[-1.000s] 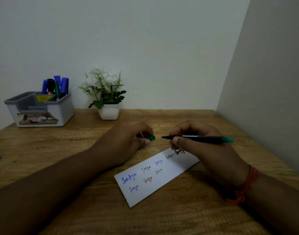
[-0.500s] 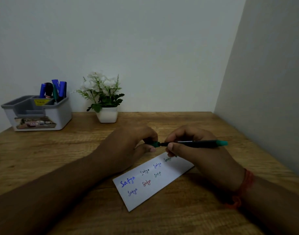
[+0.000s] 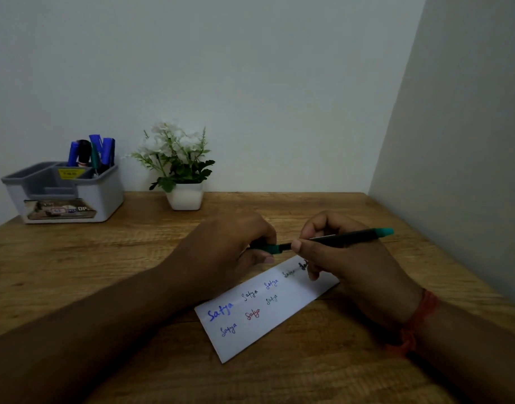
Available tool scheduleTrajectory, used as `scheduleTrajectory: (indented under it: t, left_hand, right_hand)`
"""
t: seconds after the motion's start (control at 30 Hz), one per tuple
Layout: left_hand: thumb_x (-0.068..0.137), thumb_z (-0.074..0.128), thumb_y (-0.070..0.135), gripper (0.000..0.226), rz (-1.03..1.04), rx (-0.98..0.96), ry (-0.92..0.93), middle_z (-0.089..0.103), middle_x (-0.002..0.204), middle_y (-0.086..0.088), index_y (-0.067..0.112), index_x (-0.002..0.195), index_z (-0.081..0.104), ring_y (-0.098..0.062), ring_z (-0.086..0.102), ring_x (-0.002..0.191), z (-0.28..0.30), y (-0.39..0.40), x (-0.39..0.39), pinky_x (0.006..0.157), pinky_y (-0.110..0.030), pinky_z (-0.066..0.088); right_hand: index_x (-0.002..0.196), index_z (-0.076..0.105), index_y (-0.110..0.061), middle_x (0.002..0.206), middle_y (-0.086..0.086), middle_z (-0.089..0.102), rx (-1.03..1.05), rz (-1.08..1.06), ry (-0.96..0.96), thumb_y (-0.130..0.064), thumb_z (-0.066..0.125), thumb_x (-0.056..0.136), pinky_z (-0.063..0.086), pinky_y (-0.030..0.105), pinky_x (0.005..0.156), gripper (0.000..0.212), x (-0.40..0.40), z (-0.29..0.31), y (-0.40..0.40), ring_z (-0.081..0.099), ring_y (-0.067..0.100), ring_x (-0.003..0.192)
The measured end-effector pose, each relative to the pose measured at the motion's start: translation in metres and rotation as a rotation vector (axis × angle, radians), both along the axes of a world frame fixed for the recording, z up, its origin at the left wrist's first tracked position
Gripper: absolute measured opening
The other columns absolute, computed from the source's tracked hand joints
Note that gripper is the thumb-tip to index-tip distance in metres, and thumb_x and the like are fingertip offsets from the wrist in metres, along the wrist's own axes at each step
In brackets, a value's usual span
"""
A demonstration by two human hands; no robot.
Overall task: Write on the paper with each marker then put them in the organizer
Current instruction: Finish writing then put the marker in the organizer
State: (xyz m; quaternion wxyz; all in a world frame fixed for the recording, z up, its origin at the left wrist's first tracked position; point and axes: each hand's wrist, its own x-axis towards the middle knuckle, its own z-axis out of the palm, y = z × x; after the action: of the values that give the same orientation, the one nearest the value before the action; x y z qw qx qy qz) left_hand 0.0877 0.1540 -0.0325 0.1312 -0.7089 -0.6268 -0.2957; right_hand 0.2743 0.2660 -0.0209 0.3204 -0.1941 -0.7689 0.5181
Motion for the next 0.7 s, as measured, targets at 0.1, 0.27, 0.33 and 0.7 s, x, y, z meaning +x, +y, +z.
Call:
scheduleTrajectory:
  t: [0.1,0.27,0.33,0.7]
  left_hand:
    - [0.085,0.06,0.038,0.017,0.001,-0.002,-0.012,0.063,0.091,0.014,0.026,0.097,0.063,-0.004,0.056,0.081,-0.001,0.0,0.0,0.066,-0.031,0.048]
    - [0.086,0.06,0.039,0.018,-0.006,0.014,-0.041,0.063,0.091,0.013,0.025,0.098,0.062,-0.006,0.058,0.082,-0.002,0.001,0.0,0.067,-0.034,0.05]
    - [0.087,0.06,0.039,0.018,-0.007,0.014,-0.037,0.063,0.091,0.013,0.025,0.098,0.062,-0.005,0.057,0.082,-0.001,0.001,0.001,0.067,-0.033,0.05]
    - [0.089,0.064,0.027,0.006,0.002,0.051,0.03,0.053,0.078,0.021,0.03,0.091,0.059,0.002,0.049,0.084,0.0,0.005,0.015,0.11,-0.022,0.02]
  right_hand:
    - [0.085,0.067,-0.008,0.068,0.0,0.068,-0.032,0.01,0.015,-0.013,0.078,0.082,0.053,0.021,0.057,0.012,0.0,0.0,0.0,0.062,0.015,0.058]
    - [0.086,0.068,-0.009,0.068,-0.001,0.069,-0.042,0.01,0.013,-0.015,0.079,0.081,0.055,0.022,0.059,0.013,-0.001,0.0,0.0,0.064,0.016,0.059]
    - [0.085,0.068,-0.011,0.07,0.0,0.07,-0.034,0.006,0.011,-0.016,0.08,0.081,0.055,0.022,0.059,0.013,-0.002,-0.001,0.0,0.064,0.016,0.059]
    - [0.081,0.066,-0.007,0.066,0.014,0.071,0.08,-0.016,-0.002,-0.022,0.08,0.079,0.055,0.03,0.058,0.02,-0.003,-0.005,-0.006,0.064,0.018,0.053]
